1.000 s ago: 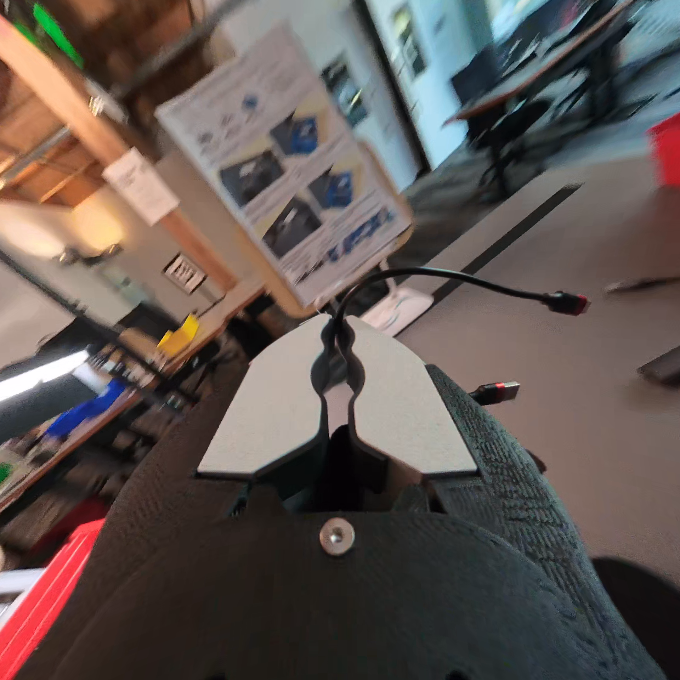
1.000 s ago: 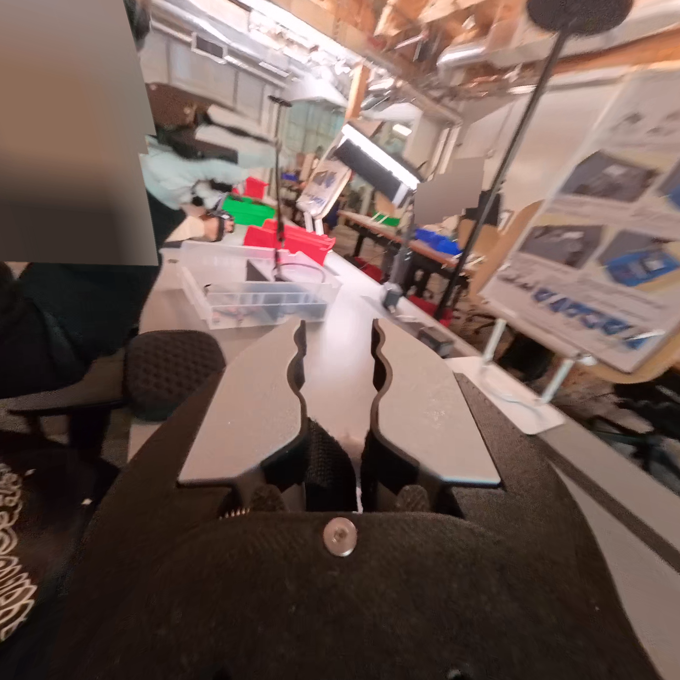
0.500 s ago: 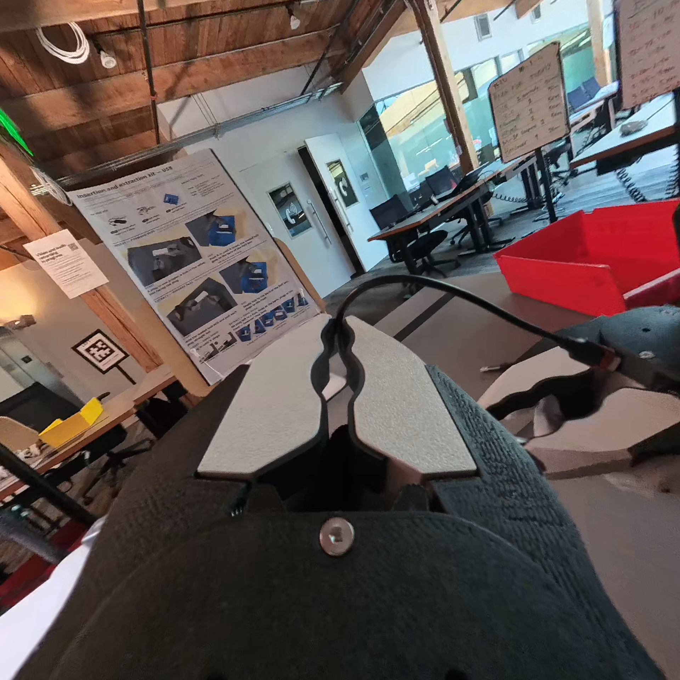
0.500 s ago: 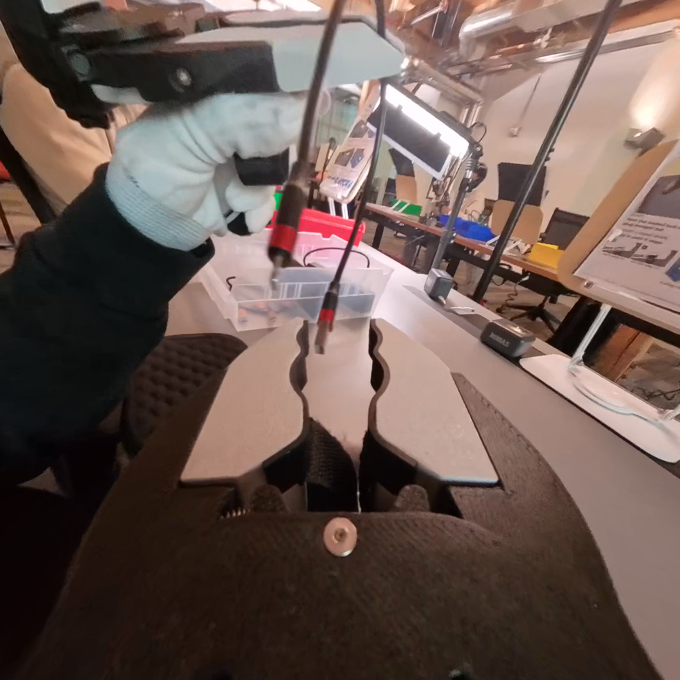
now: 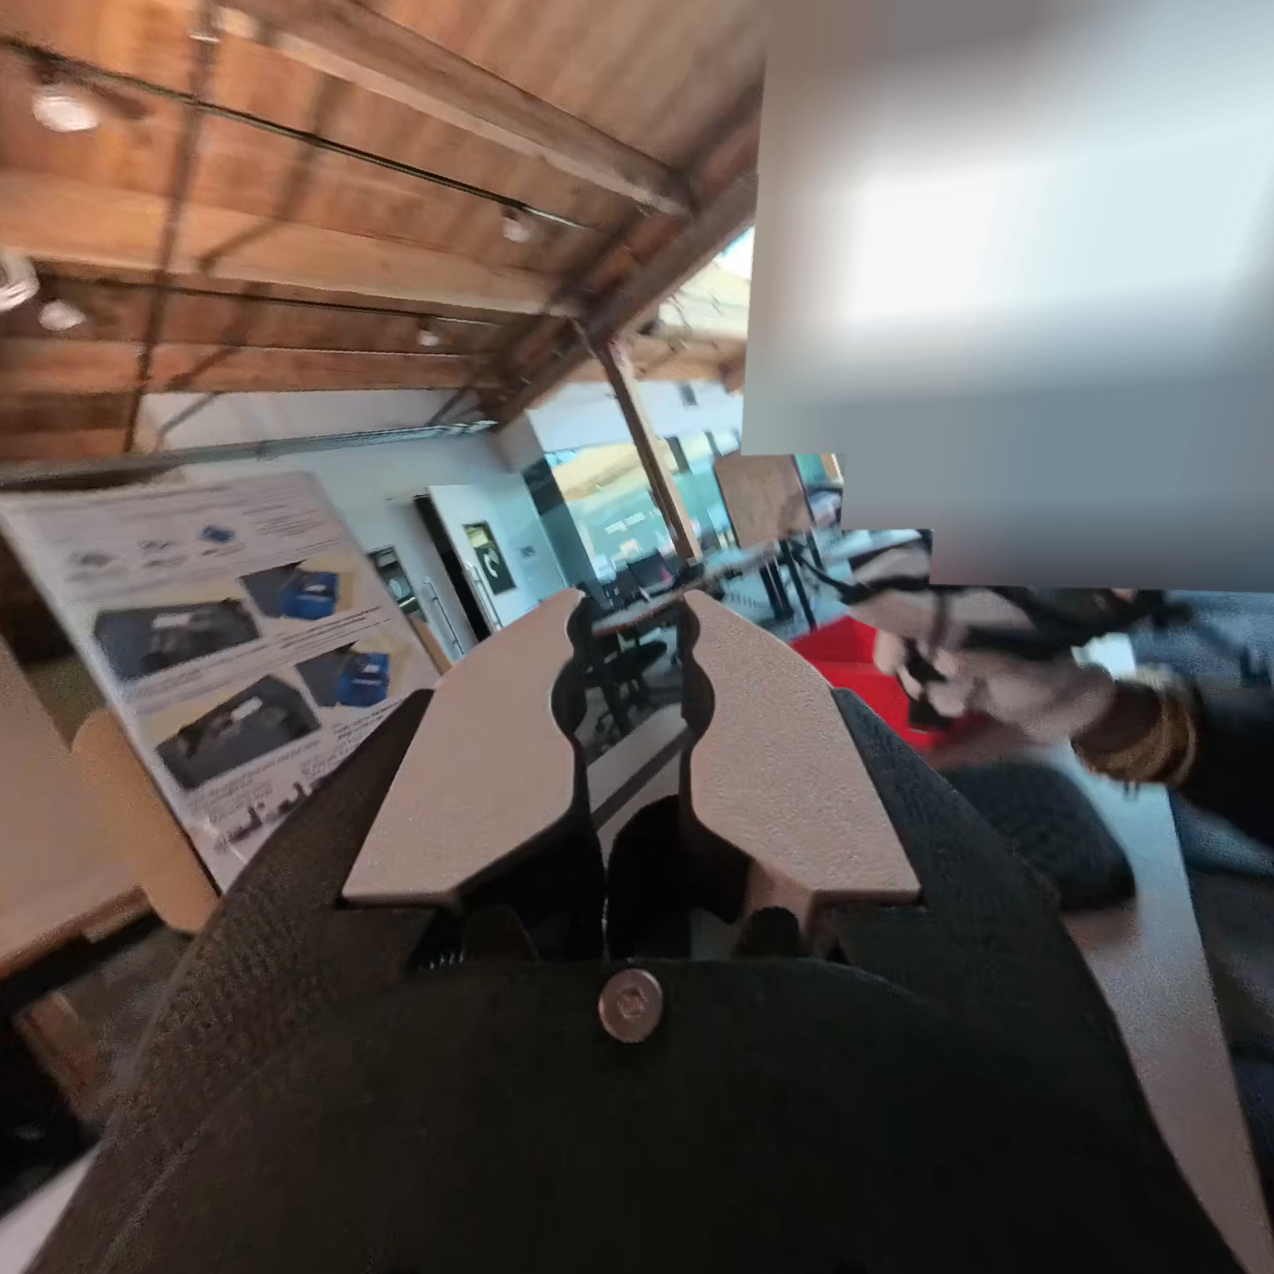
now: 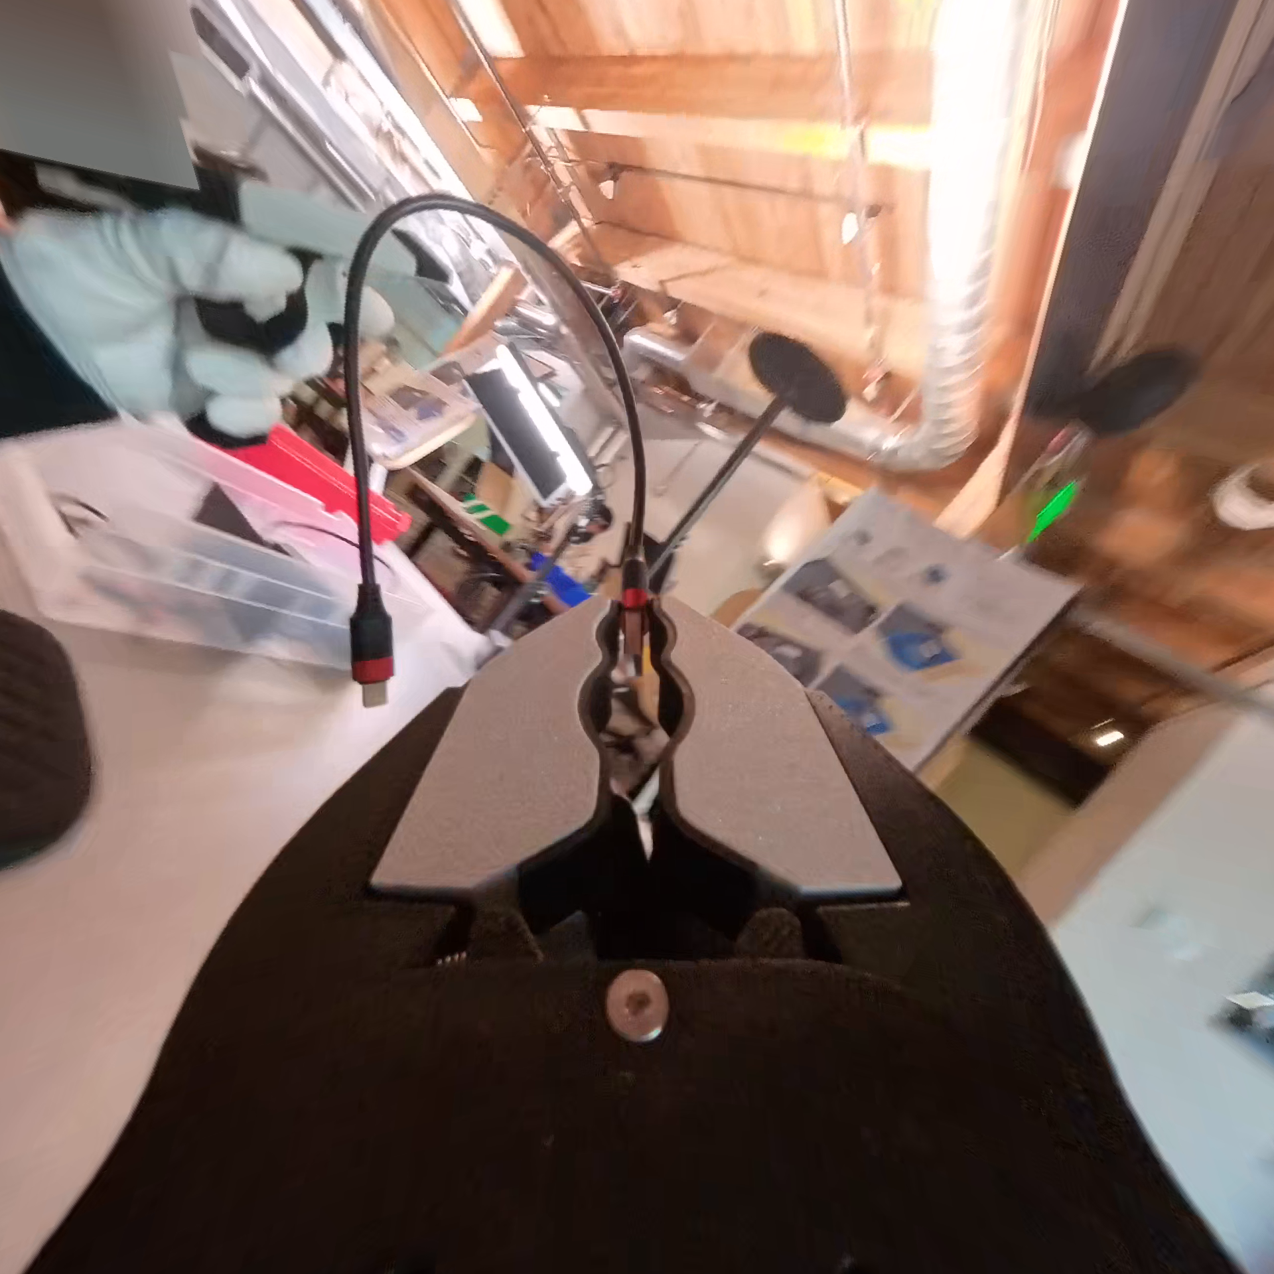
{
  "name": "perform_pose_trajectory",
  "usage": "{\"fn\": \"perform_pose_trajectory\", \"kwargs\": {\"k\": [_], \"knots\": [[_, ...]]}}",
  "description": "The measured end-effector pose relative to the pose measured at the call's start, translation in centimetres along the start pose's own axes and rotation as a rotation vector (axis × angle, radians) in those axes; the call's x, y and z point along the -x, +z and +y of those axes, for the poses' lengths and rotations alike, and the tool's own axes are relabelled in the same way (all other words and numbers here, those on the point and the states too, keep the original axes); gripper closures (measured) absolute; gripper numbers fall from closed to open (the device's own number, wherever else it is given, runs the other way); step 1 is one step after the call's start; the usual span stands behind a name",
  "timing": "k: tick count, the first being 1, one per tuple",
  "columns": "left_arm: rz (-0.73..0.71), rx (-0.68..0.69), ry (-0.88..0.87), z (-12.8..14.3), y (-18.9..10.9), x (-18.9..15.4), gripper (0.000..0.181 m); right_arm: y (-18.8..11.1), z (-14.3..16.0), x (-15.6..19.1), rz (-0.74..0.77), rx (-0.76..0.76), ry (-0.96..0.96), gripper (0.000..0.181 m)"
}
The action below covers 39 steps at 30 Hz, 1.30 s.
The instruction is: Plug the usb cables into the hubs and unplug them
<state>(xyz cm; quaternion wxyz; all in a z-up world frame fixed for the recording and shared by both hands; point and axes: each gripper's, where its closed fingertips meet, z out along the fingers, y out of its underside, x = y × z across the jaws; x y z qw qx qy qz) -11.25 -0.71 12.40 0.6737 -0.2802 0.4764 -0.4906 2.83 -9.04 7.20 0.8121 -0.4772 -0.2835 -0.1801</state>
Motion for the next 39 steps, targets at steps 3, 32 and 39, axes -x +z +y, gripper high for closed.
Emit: {"fn": "perform_pose_trajectory", "kwargs": {"k": [3, 32, 39], "knots": [[0.011, -0.164, -0.290, -1.2, -1.9, 2.3, 0.155, -1.1, -1.5, -0.5, 0.038, -0.012, -0.277, 0.174], [0.673, 0.085, -0.520, 5.5, 7.1, -14.6, 0.166, -1.0, -2.6, 4.9, -0.171, 0.017, -0.603, 0.174], [0.687, -0.084, -0.628, 3.8, 6.3, -12.6, 0.166, -1.6, -4.2, 3.3, -0.224, -0.088, -0.190, 0.161]]}}
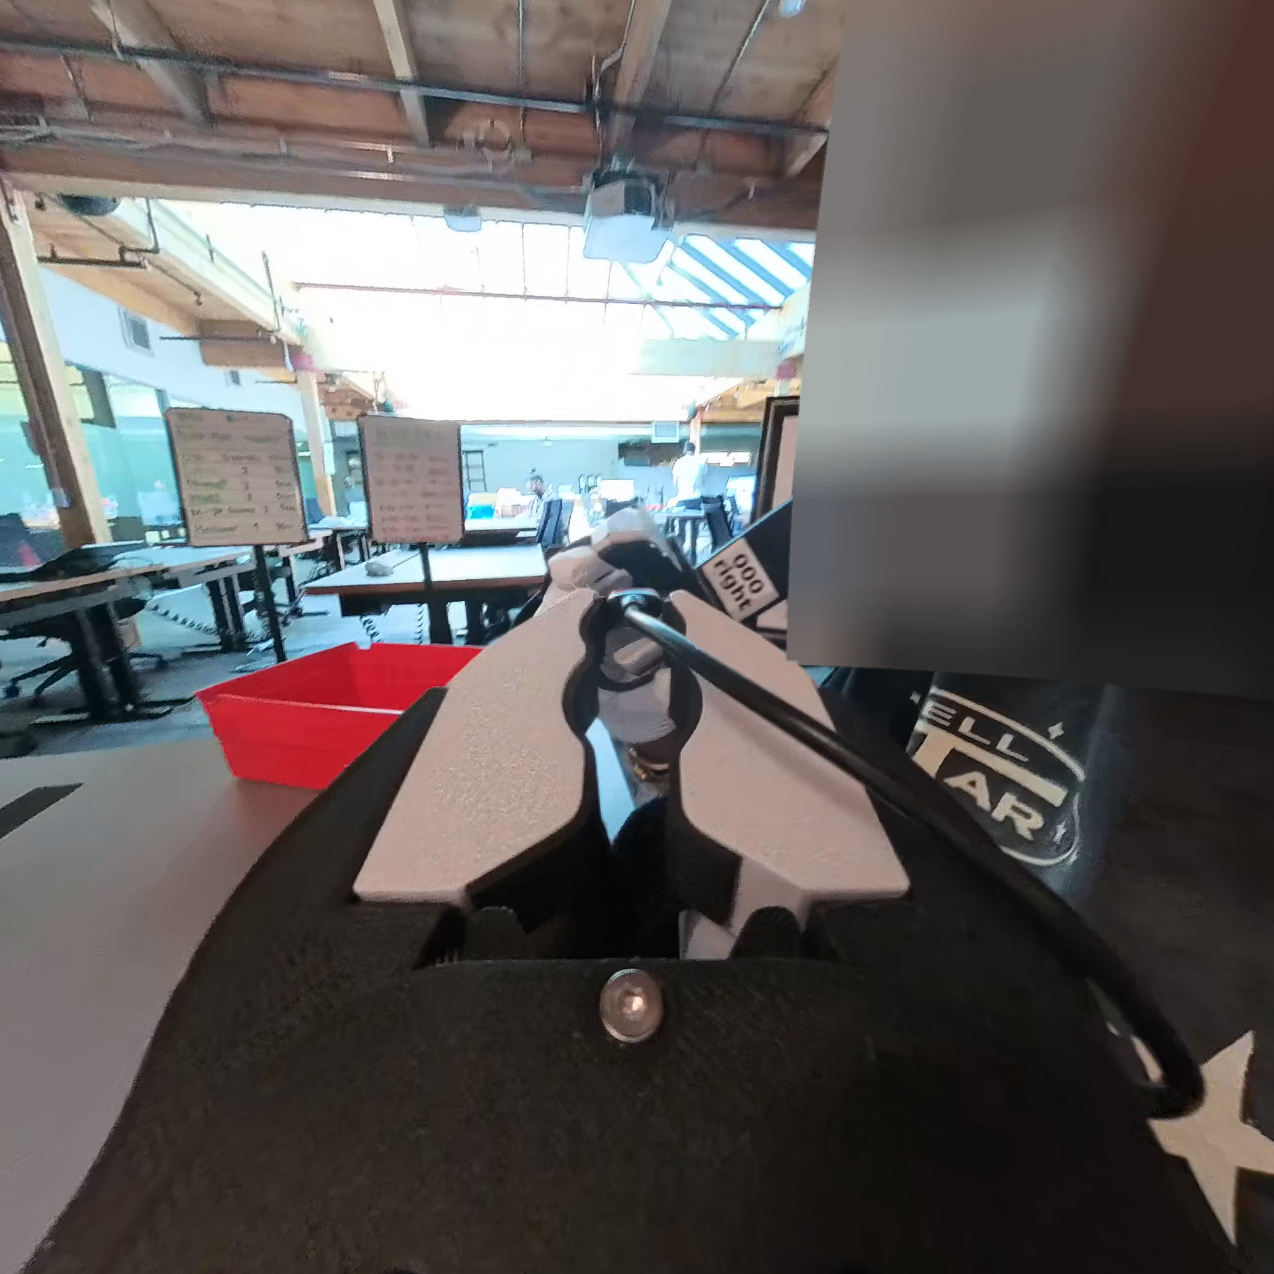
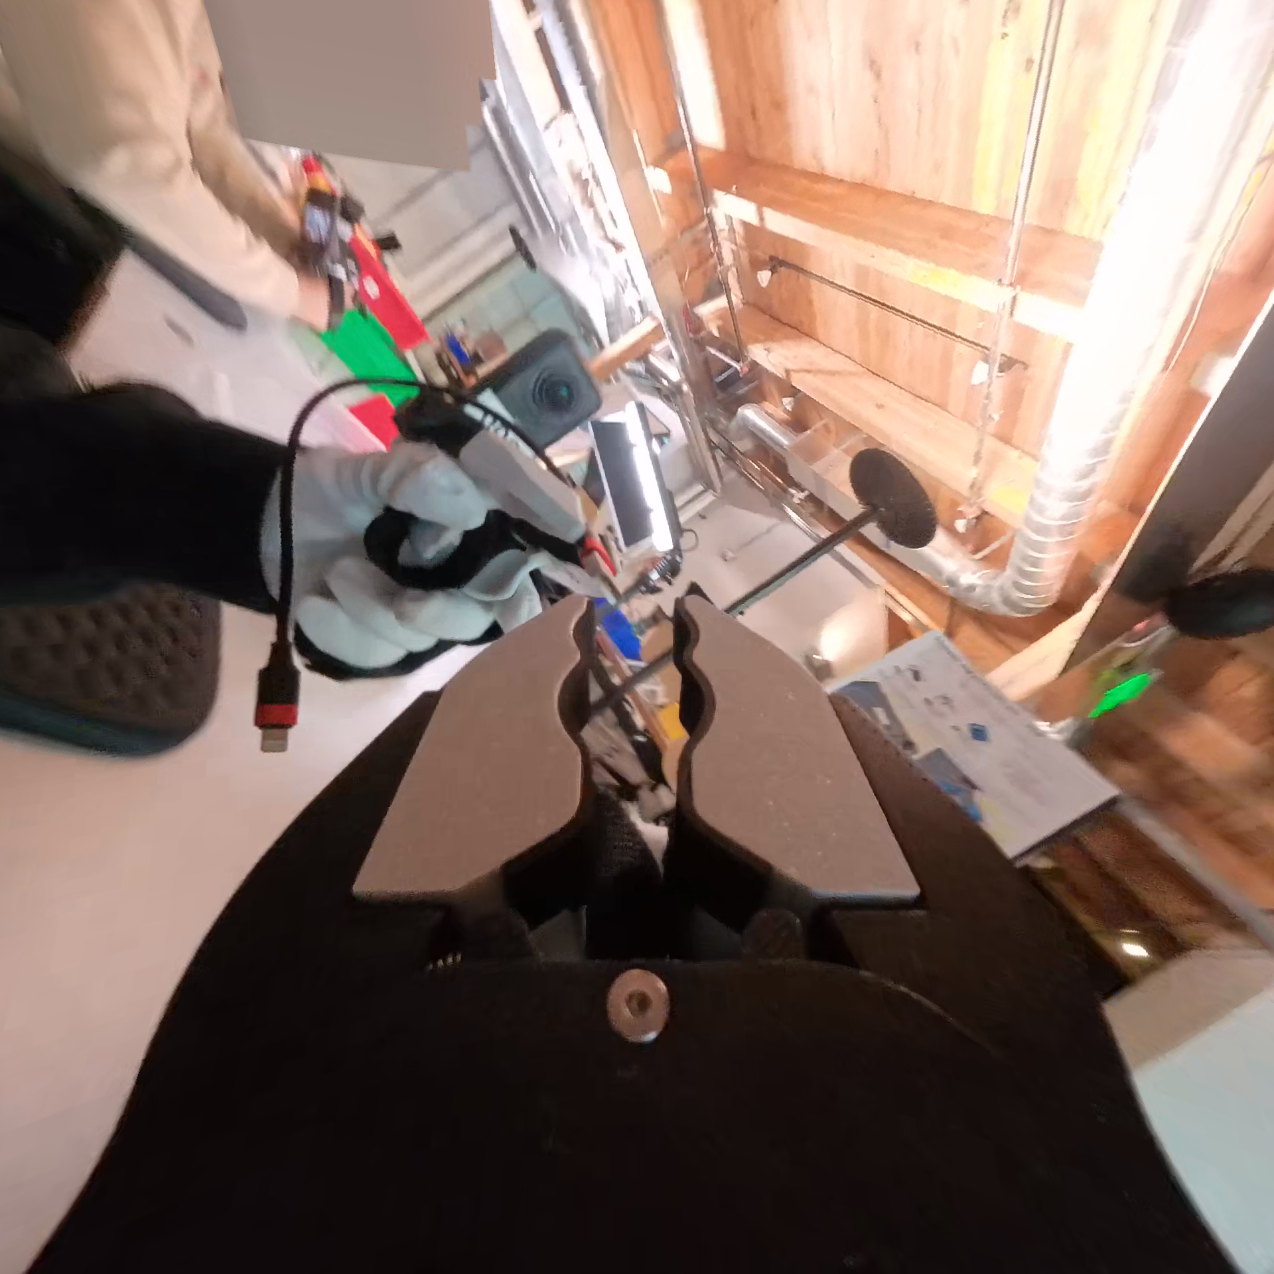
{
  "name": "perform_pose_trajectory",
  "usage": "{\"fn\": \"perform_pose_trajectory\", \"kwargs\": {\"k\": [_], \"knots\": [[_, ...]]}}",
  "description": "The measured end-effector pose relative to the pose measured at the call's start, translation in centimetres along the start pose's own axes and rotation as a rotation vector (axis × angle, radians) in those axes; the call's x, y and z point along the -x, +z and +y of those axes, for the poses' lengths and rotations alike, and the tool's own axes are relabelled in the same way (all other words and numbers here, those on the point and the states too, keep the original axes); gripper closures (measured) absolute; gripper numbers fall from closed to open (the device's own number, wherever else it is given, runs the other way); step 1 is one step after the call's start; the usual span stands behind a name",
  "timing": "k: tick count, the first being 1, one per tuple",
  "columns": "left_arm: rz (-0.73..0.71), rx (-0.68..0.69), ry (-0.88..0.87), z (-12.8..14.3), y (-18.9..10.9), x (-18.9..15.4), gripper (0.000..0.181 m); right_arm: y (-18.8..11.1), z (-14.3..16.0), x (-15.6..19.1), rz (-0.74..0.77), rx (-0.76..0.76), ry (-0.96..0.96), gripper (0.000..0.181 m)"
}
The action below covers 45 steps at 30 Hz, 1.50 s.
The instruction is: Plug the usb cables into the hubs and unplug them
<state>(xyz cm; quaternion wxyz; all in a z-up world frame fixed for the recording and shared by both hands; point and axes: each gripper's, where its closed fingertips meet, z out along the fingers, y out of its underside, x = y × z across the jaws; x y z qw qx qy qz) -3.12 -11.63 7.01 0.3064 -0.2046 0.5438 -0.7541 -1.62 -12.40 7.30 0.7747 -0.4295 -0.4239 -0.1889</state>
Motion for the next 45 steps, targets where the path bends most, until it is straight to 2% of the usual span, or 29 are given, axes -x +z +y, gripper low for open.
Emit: {"fn": "perform_pose_trajectory", "kwargs": {"k": [6, 11, 14, 24, 34, 39, 45], "knots": [[0.062, -0.058, 0.013, -0.9, -0.4, -0.9, 0.166, -0.4, -1.2, -0.7, -0.084, -0.118, 0.348, 0.160], [-0.003, -0.010, 0.121, -0.4, -0.5, -0.4, 0.166, 0.3, 0.4, 0.4, -0.265, -0.018, 0.823, 0.152], [-0.042, 0.039, 0.200, 0.2, -0.4, -0.1, 0.166, 0.6, -0.1, 0.6, -0.299, -0.074, 0.934, 0.153], [-0.024, 0.066, 0.258, 0.7, 0.1, -0.7, 0.166, 1.4, -0.3, 2.1, -0.349, -0.073, 0.951, 0.169], [-0.016, 0.089, 0.205, 1.3, 0.1, -0.4, 0.166, 1.1, 0.4, 2.5, -0.386, -0.026, 0.967, 0.169], [-0.056, 0.096, 0.230, 1.3, -0.3, 0.3, 0.166, 0.6, 1.2, 1.5, -0.338, 0.021, 0.936, 0.164], [-0.054, -0.009, 0.195, 0.1, -1.7, 1.0, 0.166, -1.8, 3.9, -1.3, -0.221, 0.163, 0.844, 0.157]]}}
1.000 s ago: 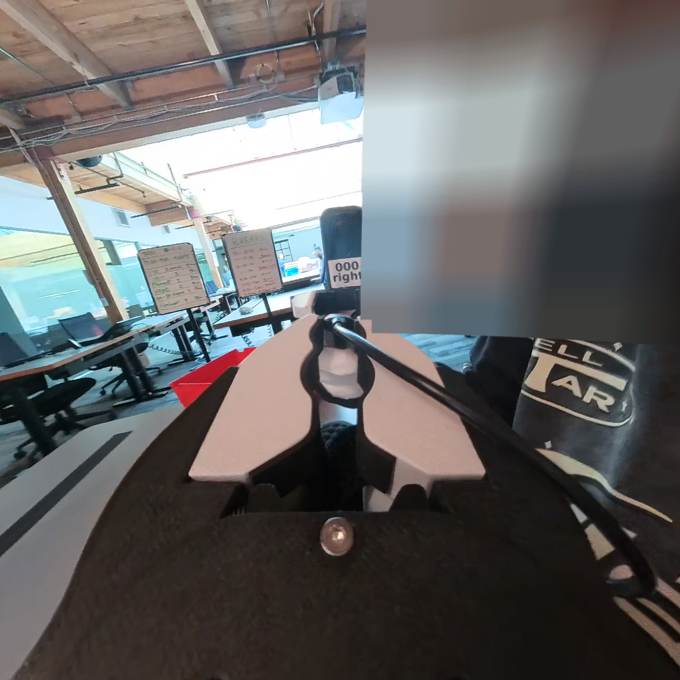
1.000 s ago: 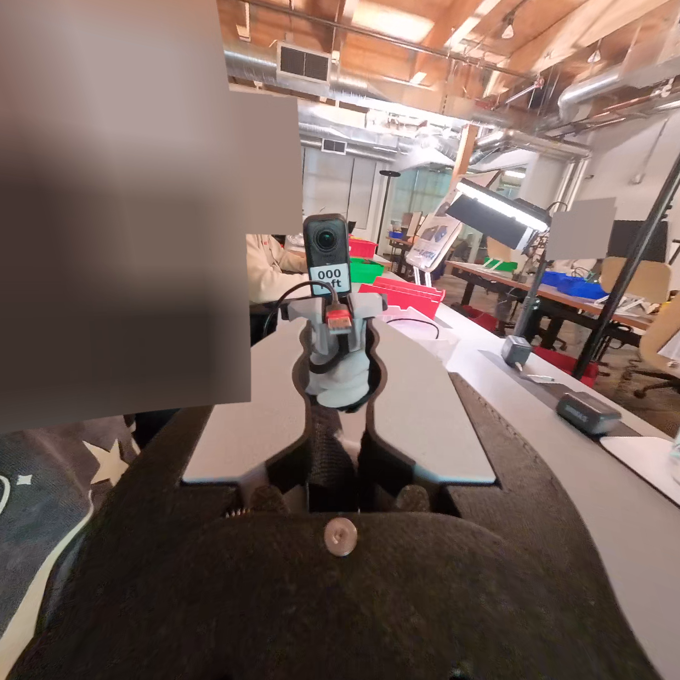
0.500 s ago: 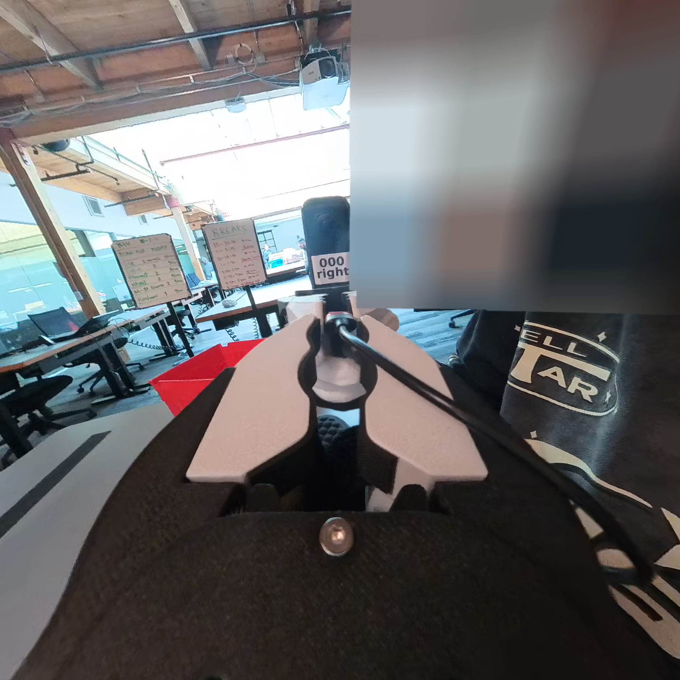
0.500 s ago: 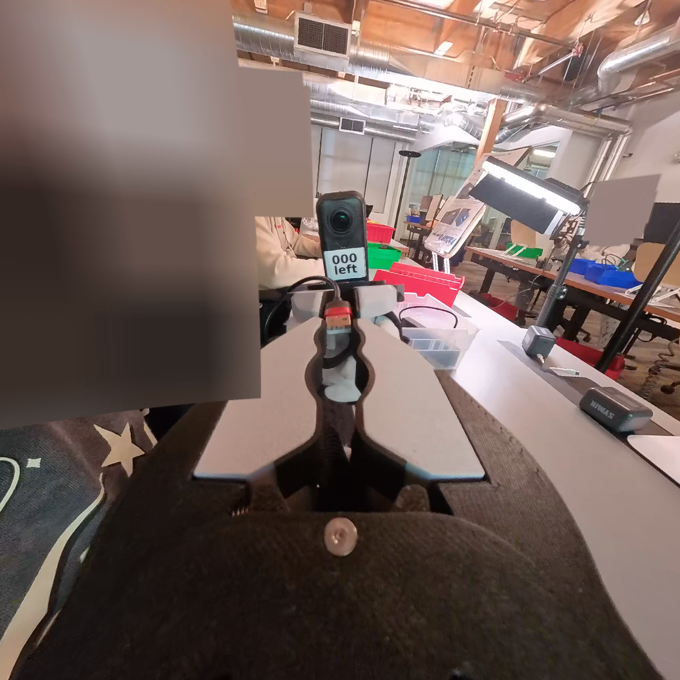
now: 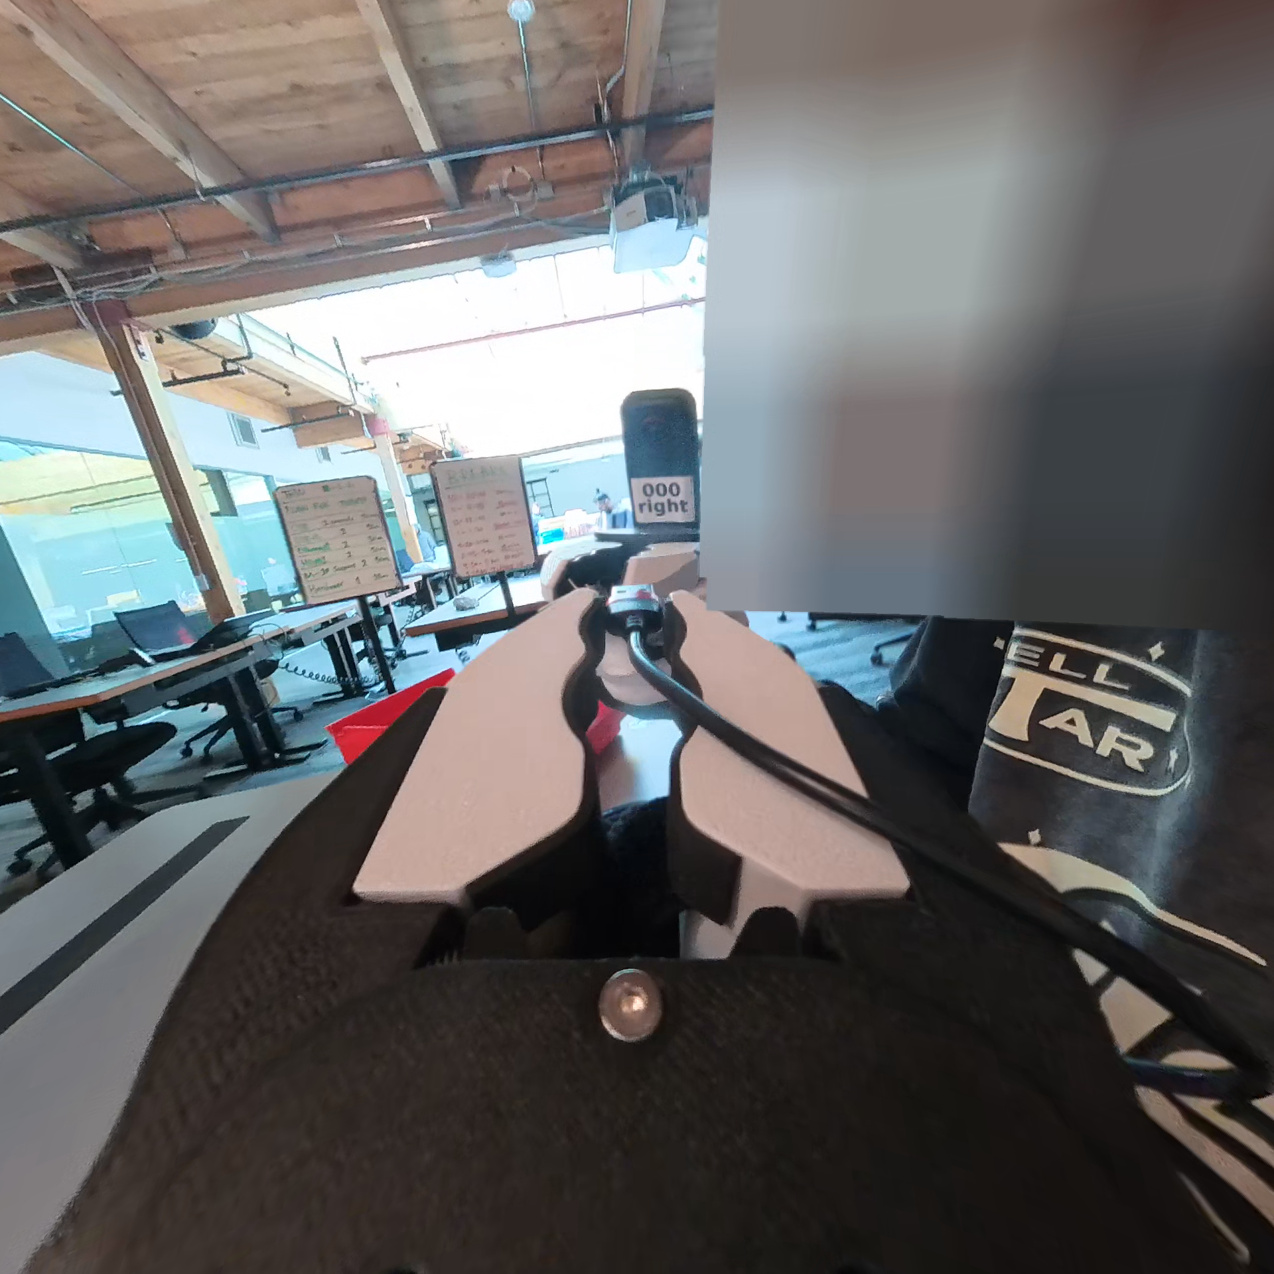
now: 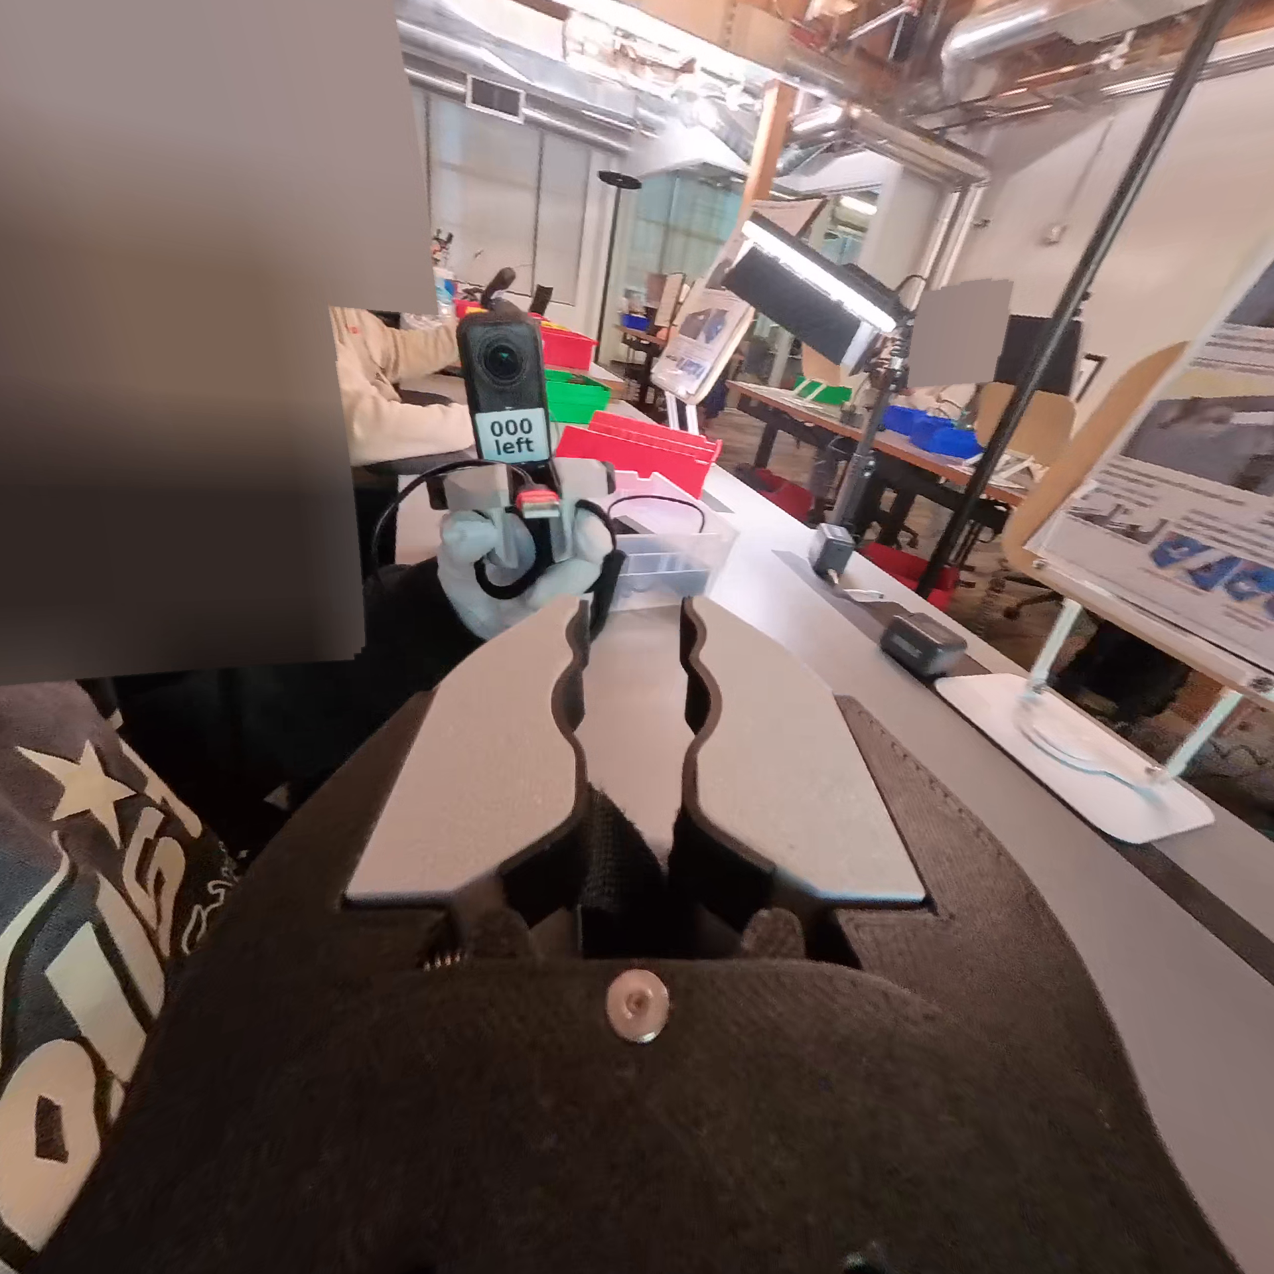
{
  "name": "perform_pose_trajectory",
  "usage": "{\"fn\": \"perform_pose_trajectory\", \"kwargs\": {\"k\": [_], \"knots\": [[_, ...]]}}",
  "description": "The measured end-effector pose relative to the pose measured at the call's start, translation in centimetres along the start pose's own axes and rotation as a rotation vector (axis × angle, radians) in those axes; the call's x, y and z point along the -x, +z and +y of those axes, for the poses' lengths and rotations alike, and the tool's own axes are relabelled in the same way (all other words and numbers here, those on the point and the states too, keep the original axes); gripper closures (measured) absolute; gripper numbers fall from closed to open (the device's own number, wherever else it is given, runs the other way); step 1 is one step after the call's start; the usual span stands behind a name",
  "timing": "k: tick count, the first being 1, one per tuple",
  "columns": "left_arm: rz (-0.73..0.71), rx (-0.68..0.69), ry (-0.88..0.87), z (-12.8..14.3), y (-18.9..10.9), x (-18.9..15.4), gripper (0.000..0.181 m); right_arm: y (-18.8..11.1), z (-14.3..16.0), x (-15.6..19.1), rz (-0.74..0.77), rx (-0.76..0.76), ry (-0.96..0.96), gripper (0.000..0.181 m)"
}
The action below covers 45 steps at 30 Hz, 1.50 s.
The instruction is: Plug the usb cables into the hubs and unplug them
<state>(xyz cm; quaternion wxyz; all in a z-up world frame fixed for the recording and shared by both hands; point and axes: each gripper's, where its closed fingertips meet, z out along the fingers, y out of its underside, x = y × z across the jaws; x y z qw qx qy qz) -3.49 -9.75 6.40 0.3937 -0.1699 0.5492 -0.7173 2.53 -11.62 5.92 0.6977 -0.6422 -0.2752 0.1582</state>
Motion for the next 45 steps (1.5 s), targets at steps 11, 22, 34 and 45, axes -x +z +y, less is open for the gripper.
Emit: {"fn": "perform_pose_trajectory", "kwargs": {"k": [11, 22, 34, 45], "knots": [[0.057, -0.085, -0.131, -0.1, -0.3, 0.3, 0.166, 1.8, -0.7, 1.8, 0.021, -0.073, -0.239, 0.157], [0.127, 0.082, -0.167, 2.6, 1.1, -0.9, 0.166, 3.8, 1.1, 3.8, 0.085, 0.001, -0.713, 0.158], [0.156, 0.046, -0.240, 4.7, 0.5, -0.5, 0.166, 4.8, 3.3, 3.4, 0.057, 0.085, -0.724, 0.168], [0.214, 0.021, -0.225, 5.6, -0.5, -0.4, 0.166, 5.2, 4.7, 3.4, 0.036, 0.153, -0.692, 0.168]]}}
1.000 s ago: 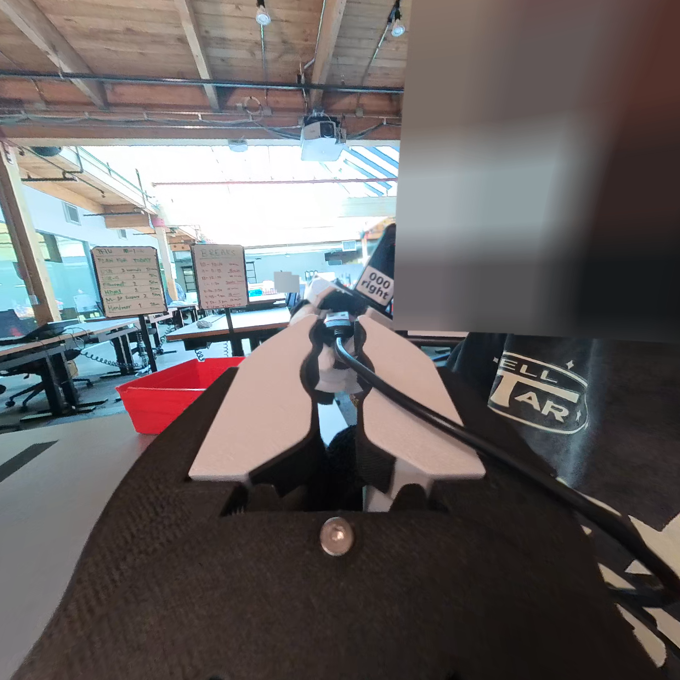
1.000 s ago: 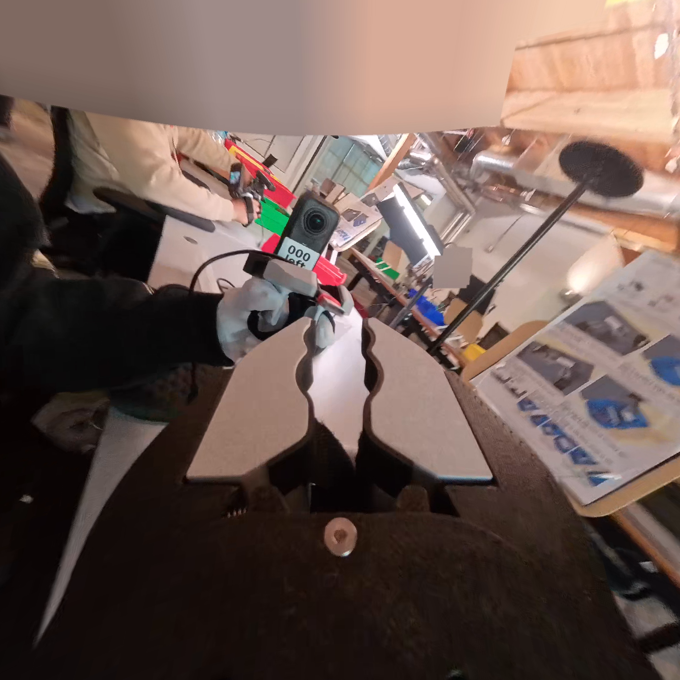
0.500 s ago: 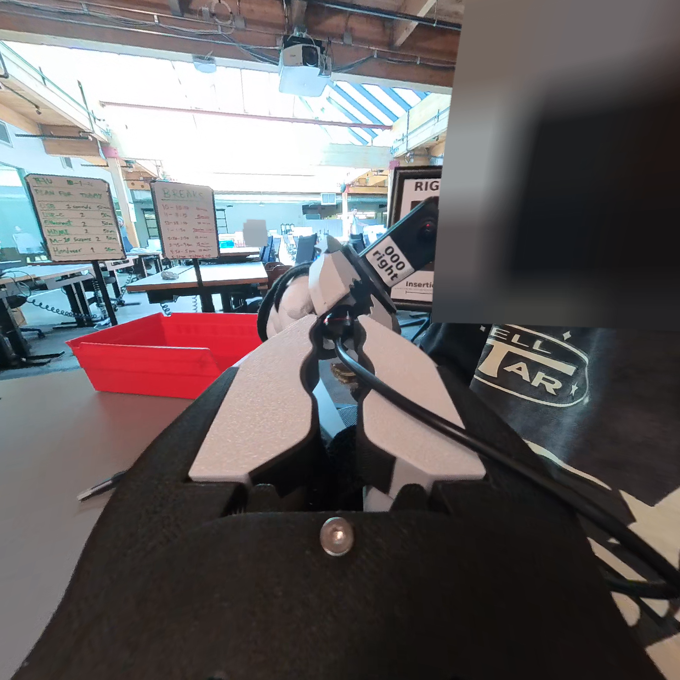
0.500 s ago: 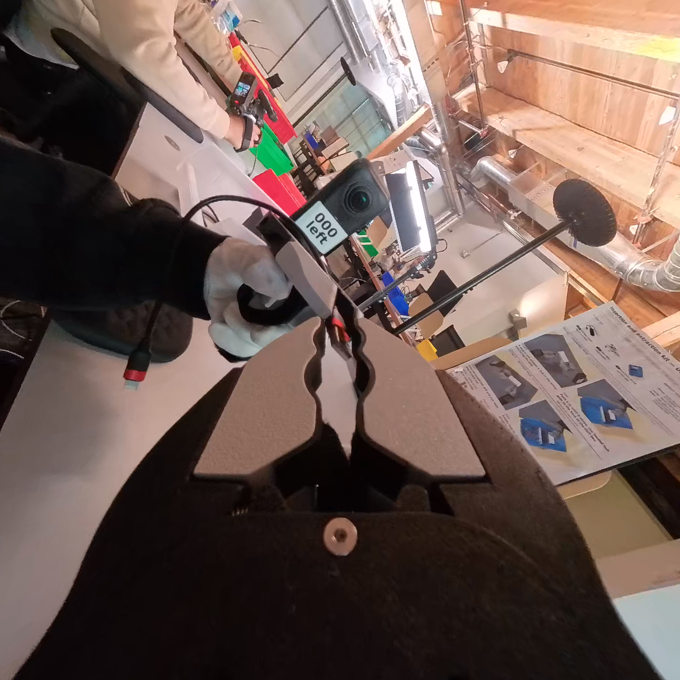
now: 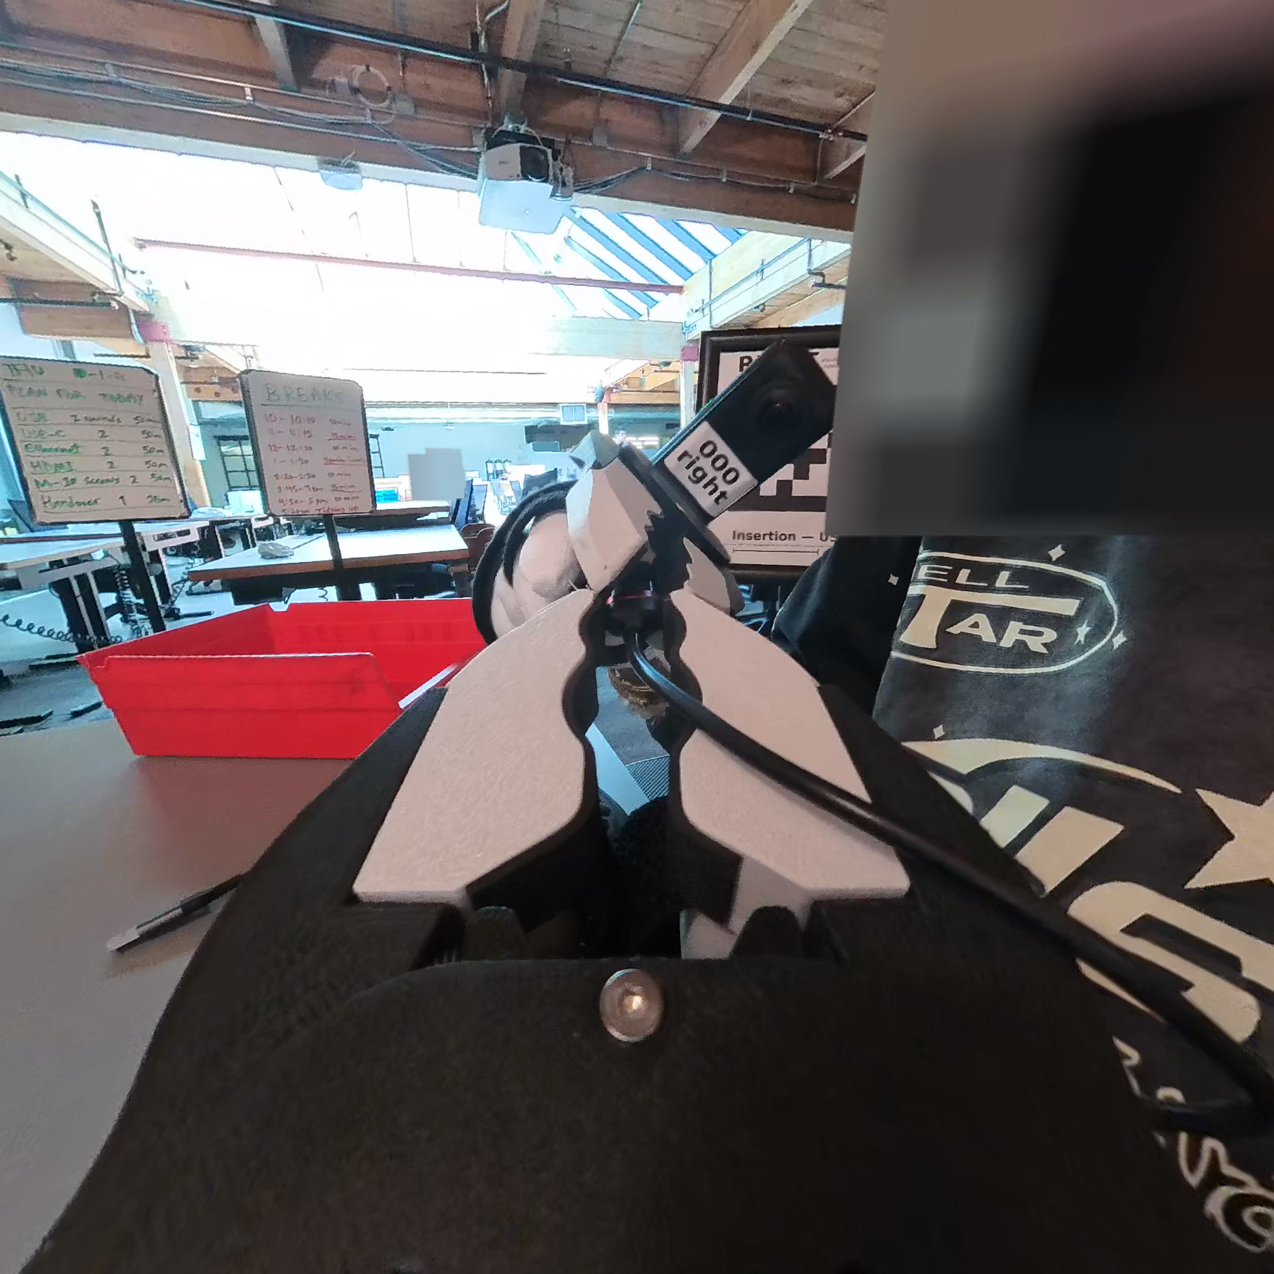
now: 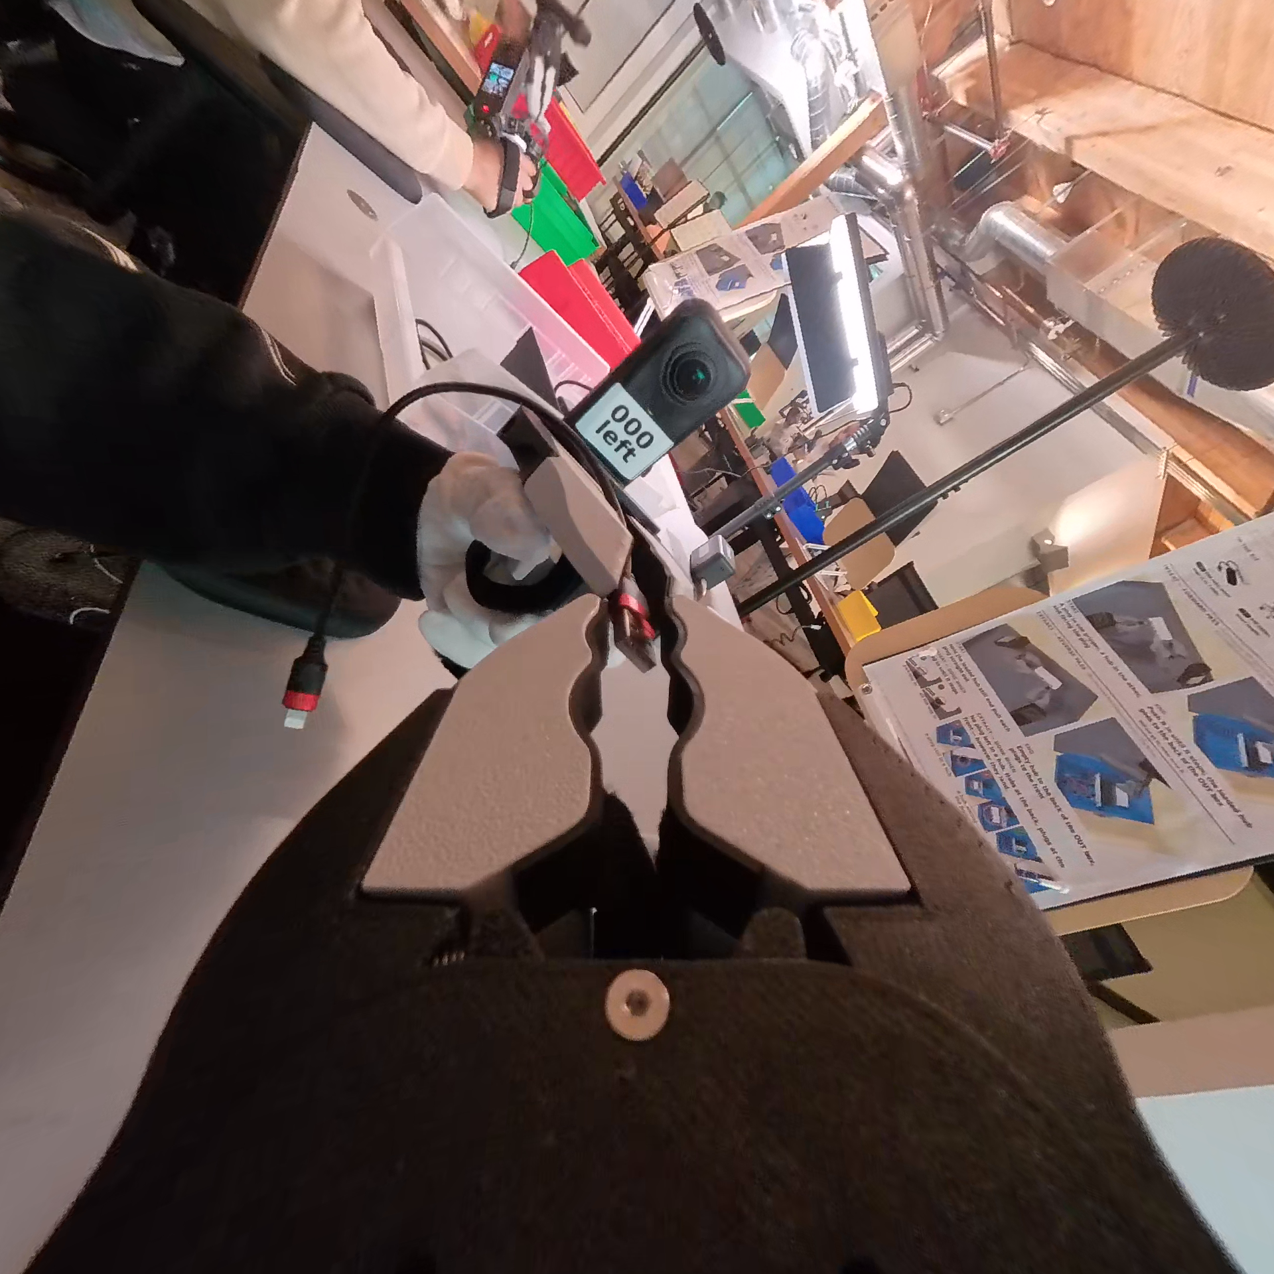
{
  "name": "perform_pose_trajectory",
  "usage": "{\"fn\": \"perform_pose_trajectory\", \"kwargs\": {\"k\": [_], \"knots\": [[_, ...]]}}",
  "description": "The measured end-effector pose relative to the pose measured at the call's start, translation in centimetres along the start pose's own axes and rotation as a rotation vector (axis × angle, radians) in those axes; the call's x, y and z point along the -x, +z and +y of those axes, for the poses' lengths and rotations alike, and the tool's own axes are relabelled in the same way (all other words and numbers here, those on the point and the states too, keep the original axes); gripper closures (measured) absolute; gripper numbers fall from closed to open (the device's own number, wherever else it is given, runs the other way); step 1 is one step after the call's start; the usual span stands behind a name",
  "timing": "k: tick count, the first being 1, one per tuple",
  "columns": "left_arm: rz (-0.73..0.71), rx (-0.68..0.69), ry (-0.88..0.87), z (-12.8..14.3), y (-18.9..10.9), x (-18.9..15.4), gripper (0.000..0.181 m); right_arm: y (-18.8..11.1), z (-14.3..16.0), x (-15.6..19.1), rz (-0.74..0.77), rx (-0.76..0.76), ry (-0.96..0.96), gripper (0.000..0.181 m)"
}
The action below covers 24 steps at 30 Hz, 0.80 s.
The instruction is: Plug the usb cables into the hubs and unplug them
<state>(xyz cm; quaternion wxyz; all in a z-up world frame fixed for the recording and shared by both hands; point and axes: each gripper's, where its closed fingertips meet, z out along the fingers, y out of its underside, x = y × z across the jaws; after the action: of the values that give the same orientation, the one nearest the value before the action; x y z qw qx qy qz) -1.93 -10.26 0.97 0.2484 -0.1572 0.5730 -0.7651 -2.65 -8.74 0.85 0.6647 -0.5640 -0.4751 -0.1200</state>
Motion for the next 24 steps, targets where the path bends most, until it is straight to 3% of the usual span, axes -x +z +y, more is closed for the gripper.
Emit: {"fn": "perform_pose_trajectory", "kwargs": {"k": [24], "knots": [[-0.004, -0.025, -0.033, 0.68, -0.52, 0.23, 0.166, 0.60, 0.78, 0.40, 0.025, 0.035, -0.091, 0.167]]}}
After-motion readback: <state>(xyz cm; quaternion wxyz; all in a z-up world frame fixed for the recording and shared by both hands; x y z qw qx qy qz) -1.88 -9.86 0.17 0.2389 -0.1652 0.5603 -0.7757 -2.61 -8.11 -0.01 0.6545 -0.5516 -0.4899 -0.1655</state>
